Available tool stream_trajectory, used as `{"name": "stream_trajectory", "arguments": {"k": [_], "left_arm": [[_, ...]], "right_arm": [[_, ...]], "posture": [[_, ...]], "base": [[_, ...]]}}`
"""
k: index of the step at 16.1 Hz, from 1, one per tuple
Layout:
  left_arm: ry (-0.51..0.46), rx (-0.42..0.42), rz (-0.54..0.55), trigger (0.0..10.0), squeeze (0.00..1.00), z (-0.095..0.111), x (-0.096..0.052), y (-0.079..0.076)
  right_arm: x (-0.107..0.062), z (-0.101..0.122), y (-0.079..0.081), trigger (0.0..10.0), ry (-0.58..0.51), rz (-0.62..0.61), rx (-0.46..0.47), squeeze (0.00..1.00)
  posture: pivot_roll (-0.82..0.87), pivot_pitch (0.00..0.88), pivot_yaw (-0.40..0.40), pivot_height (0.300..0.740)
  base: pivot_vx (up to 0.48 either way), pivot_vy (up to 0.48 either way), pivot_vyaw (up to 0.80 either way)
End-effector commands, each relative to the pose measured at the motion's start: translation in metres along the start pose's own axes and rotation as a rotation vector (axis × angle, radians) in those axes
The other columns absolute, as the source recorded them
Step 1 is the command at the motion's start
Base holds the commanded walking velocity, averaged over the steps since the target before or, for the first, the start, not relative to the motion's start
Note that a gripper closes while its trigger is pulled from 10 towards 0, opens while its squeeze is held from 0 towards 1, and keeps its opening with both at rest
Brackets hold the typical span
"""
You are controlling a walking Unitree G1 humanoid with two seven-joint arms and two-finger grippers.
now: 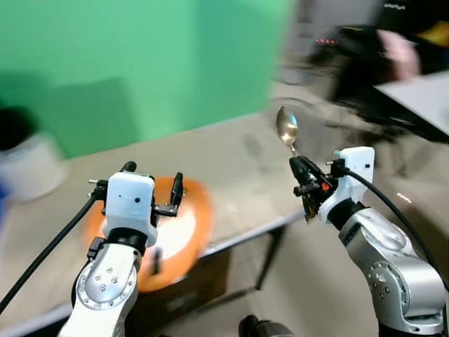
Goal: Setting the table
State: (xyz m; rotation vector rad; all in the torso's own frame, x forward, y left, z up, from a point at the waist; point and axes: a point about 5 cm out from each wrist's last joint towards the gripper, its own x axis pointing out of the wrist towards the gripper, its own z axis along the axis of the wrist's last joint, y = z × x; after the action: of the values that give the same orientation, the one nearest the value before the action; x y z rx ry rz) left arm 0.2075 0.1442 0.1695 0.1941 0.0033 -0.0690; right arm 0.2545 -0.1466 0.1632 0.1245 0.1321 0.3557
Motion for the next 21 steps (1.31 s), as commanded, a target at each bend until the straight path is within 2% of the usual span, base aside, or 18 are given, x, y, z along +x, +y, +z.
{"name": "stream_trajectory", "arguments": {"k": [1, 8, 16, 19, 21], "left_arm": [[-0.005, -0.003, 0.006, 10.0, 0.0, 0.0, 0.001, -0.001], [-0.003, -0.018, 0.015, 10.0, 0.0, -0.001, 0.006, -0.002], [-0.011, -0.011, -0.01, 10.0, 0.0, -0.003, 0.013, -0.002], [-0.023, -0.052, -0.001, 10.0, 0.0, -0.003, 0.014, -0.001], [-0.033, -0.051, -0.029, 10.0, 0.0, -0.002, 0.015, -0.001]], "right_arm": [[0.002, 0.004, -0.001, 10.0, -0.009, -0.006, -0.016, 0.0], [0.008, 0.006, -0.008, 10.0, -0.004, -0.063, -0.057, 0.0], [-0.001, -0.002, -0.019, 10.0, 0.025, -0.194, -0.048, 0.0], [-0.005, -0.004, -0.025, 10.0, 0.046, -0.249, -0.029, 0.0], [-0.004, -0.003, -0.026, 10.0, 0.053, -0.252, -0.013, 0.0]], "posture": [[-0.07, 0.024, 0.023, 0.74], [-0.09, 0.007, 0.035, 0.74], [-0.11, 0.008, 0.058, 0.74], [-0.12, 0.01, 0.063, 0.74], [-0.12, 0.01, 0.064, 0.74]], "base": [[0.0, -0.3, -0.8], [0.0, -0.452, -0.76], [0.0, -0.462, 0.0], [0.0, 0.0, -0.7], [0.0, 0.0, -0.79]]}}
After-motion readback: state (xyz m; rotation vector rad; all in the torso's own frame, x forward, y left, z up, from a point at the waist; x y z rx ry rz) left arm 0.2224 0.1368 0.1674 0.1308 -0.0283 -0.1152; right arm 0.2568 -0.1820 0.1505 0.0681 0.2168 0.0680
